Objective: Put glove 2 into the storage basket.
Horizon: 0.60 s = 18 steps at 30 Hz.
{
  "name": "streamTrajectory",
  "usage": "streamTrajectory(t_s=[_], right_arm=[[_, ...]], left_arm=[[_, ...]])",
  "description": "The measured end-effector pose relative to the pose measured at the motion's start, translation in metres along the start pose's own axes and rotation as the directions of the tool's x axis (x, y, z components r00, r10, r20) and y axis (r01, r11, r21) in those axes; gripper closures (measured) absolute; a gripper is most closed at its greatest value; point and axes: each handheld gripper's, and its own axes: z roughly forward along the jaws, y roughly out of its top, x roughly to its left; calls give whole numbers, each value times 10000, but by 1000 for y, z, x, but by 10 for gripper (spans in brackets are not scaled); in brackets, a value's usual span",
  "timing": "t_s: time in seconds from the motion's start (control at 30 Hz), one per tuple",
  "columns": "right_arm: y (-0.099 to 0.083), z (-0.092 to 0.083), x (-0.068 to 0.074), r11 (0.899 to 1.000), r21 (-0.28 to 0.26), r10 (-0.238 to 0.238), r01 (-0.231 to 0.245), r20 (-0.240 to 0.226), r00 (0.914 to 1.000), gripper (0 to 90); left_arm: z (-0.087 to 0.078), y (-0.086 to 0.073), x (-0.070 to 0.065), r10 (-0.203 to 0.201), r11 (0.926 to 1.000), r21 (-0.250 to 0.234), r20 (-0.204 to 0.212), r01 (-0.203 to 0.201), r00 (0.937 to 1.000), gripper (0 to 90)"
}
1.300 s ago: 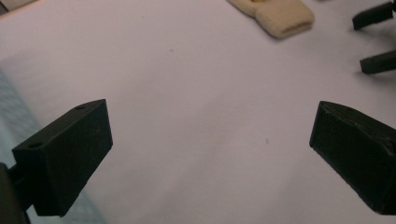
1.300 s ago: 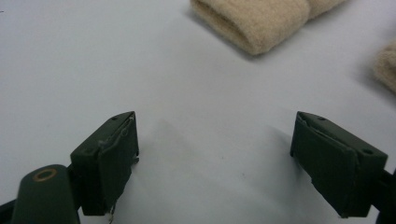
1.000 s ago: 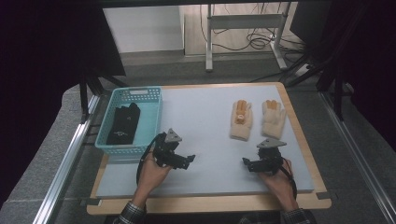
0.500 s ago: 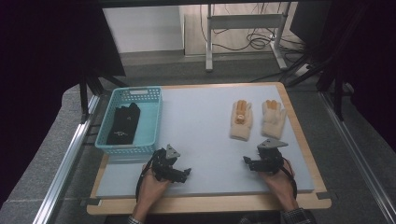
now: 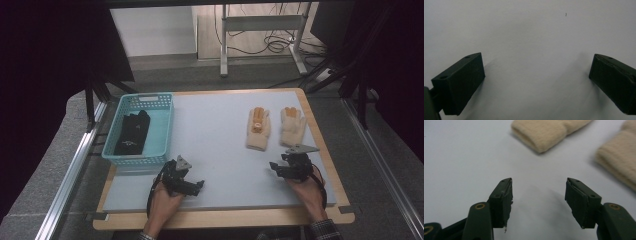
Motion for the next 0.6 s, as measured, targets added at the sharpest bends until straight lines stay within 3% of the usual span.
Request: streamTrajectory(t_s=[0.13,0.17,0.27,0.4,0.43,0.47,0.6], right_arm=[[4,-4,-11,9999,15,108,-108,178,9998,414],[9,-6,-21,9998,-58,168,-167,308,9994,431],[12,-7,-30,9995,-187,260,-254,338,9991,445],[22,-6,-52,9989,-314,360,-335,830,9959,481],[22,-6,-52,9989,-314,360,-335,830,9959,481],[31,-4,-63,9988,-354,375,-339,1046,9938,481],[42,2,-77,9991,-328,298,-254,1407,9896,478]], left_arm=[[0,0,0,0,10000,-4,-7,0,10000,3],[0,0,0,-2,10000,-2,-8,2,10000,3],[0,0,0,-1,10000,-3,-8,1,10000,3],[0,0,0,-6,10000,-8,-12,6,10000,3],[0,0,0,-6,10000,-8,-12,6,10000,3],[0,0,0,-5,10000,-10,-17,5,10000,3],[0,0,0,-5,10000,-11,-16,5,10000,3]])
